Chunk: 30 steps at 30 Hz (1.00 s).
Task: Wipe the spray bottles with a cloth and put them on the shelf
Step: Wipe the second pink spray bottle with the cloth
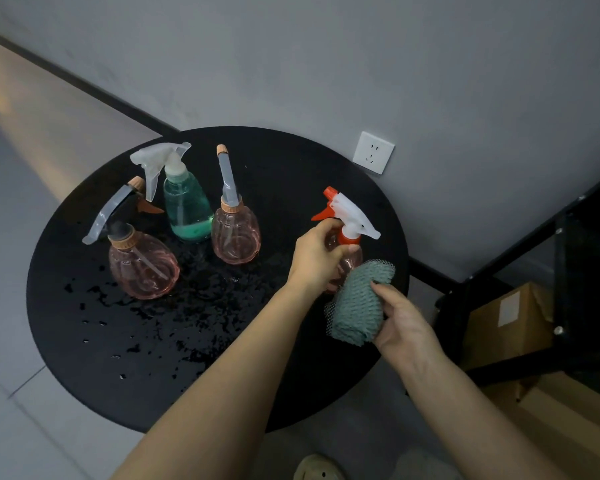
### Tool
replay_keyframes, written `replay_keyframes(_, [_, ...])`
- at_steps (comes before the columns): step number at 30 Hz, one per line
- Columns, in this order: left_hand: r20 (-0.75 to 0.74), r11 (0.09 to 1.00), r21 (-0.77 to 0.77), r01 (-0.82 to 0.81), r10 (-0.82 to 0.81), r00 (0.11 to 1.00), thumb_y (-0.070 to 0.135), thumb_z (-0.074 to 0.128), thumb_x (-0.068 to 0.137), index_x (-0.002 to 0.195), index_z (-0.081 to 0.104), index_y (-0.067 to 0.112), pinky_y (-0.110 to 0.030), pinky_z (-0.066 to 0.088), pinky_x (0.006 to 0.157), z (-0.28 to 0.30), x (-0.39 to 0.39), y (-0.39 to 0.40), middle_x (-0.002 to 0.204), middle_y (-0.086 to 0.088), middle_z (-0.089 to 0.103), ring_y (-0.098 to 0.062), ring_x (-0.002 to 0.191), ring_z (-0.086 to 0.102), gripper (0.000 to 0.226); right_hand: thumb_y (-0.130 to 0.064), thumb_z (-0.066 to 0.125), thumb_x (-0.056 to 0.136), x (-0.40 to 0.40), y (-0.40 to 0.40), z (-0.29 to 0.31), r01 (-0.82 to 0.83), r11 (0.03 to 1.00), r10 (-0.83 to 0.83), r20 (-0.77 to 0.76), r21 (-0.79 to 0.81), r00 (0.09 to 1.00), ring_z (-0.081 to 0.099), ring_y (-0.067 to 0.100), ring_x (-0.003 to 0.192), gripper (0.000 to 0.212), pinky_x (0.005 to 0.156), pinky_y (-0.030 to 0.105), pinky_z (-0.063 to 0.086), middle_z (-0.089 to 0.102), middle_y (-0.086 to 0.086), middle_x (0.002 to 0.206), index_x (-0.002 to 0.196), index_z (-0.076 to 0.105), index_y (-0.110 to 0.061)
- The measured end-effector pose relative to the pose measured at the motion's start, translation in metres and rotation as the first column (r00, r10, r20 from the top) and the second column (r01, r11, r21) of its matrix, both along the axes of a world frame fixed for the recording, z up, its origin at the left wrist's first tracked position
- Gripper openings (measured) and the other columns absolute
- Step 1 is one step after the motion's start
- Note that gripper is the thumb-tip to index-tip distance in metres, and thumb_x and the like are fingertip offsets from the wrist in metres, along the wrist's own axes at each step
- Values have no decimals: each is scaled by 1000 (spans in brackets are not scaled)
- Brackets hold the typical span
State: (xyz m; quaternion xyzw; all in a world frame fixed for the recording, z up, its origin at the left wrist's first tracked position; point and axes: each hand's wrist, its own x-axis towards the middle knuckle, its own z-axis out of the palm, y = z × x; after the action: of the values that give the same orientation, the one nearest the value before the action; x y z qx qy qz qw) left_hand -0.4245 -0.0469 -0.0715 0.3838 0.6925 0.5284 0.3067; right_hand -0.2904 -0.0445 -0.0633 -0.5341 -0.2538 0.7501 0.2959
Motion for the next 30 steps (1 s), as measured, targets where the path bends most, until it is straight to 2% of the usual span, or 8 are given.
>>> replay_keyframes(5, [-121,972,-186,142,-167,979,15,73,79,125,56,15,-15,40,81,17,-12,-10,114,-2,64,-12,103,59,49,-3,53,90,-4,-8,2,4,999,-3,-11,42,1000,65,25,84,20,76,40,53,68,11,95,107,64,-8])
replay_keyframes(7, [-236,903,-368,222,-322,917,15,71,80,124,56,12,-18,42,83,30,-25,-18,117,-5,64,-15,108,58,47,-4,53,90,-8,-13,2,-17,1000,18,-22,22,1000,64,25,85,20,74,39,53,68,12,97,107,64,-8])
replay_keyframes(9, [-345,880,-430,204,-369,863,20,70,82,116,63,11,-19,44,85,46,-39,-27,111,-6,67,-15,103,61,36,-4,52,90,-13,-20,2,-63,998,63,-41,-5,997,64,25,84,19,70,38,52,68,12,96,105,64,-8])
replay_keyframes(12, [-509,989,-131,-74,-3,861,33,66,84,99,70,15,-26,49,80,66,-60,-42,91,-2,70,-15,87,64,24,-4,52,91,-23,-32,2,-132,991,131,-60,-12,990,65,25,86,19,71,37,53,69,11,97,103,66,-9])
replay_keyframes(15, [-524,914,164,-371,399,752,32,68,83,116,58,15,-28,45,87,66,-83,-54,111,-4,61,-17,102,57,39,-4,53,90,-33,-38,4,-168,986,168,-82,4,982,66,25,91,19,82,42,53,71,9,96,100,67,-11])
replay_keyframes(17, [-478,892,94,-442,429,766,32,71,80,129,45,14,-27,40,91,55,-98,-54,127,-6,49,-18,114,49,58,-4,53,90,-40,-40,7,-177,984,178,-93,20,980,65,26,93,19,85,43,52,71,9,97,101,67,-11])
replay_keyframes(20, [-449,889,-46,-456,389,805,36,73,76,129,45,12,-35,42,95,37,-108,-46,125,-10,50,-25,113,50,65,-3,53,91,-50,-41,9,-187,982,190,-112,41,975,66,26,93,19,85,43,52,71,8,94,98,68,-12])
replay_keyframes(30, [-238,828,14,-561,547,802,24,68,82,93,63,14,-42,52,81,20,-116,-36,91,-6,65,-23,85,63,16,-4,52,92,-66,-40,13,-216,974,222,-117,62,968,66,23,90,18,80,39,54,72,4,89,98,68,-13])
